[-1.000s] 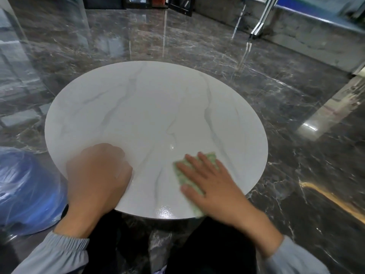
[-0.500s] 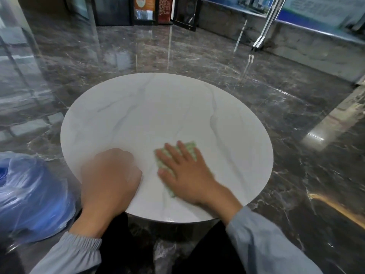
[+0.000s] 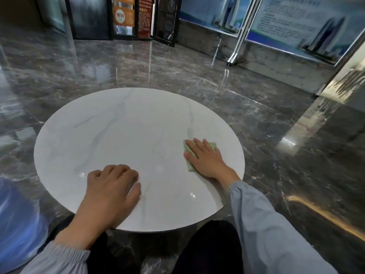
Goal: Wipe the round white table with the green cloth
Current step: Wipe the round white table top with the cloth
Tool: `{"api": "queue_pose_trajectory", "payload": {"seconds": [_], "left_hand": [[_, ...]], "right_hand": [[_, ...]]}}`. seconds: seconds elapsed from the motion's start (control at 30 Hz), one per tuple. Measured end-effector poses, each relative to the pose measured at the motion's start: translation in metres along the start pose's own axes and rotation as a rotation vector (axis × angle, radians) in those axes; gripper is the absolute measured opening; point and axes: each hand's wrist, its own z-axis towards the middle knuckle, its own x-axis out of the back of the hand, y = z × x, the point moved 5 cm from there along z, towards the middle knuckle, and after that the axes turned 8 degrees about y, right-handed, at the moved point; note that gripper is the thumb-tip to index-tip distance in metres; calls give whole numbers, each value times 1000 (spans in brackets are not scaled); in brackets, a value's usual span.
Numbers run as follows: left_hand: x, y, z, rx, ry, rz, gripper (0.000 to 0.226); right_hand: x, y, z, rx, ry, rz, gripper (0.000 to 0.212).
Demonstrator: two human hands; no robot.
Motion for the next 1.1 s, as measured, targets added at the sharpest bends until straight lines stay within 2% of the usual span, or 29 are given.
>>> {"api": "queue_pose_trajectory", "payload": {"seconds": [0.07, 0.17, 0.4, 0.53, 0.6, 0.8, 0.9, 1.0, 1.1], "left_hand": [[-3, 1, 0, 4, -7, -10, 21], [-5, 0, -3, 31, -13, -7, 24], [-7, -1, -3, 45, -6, 9, 25], [-5, -1, -2, 42, -12, 2, 24], [-5, -2, -3, 42, -25, -1, 22], [-4, 1, -2, 54, -71, 3, 22], [-1, 5, -2, 56, -72, -6, 24], [2, 7, 0, 68, -85, -5, 27], [3, 8, 0, 76, -102, -12, 30]], "right_hand": [[2, 19, 8, -94, 2, 3, 62], [-6, 5, 13, -116, -5, 15, 63], [-33, -107, 2, 236, -44, 30, 61], [-31, -110, 0, 307, -1, 45, 62], [-23, -81, 10, 242, 15, 30, 62], [15, 81, 38, -242, 75, -29, 59], [24, 129, 45, -394, 63, -27, 61], [21, 112, 62, -410, 56, -31, 61], [10, 37, 74, -216, 27, -41, 60]]}}
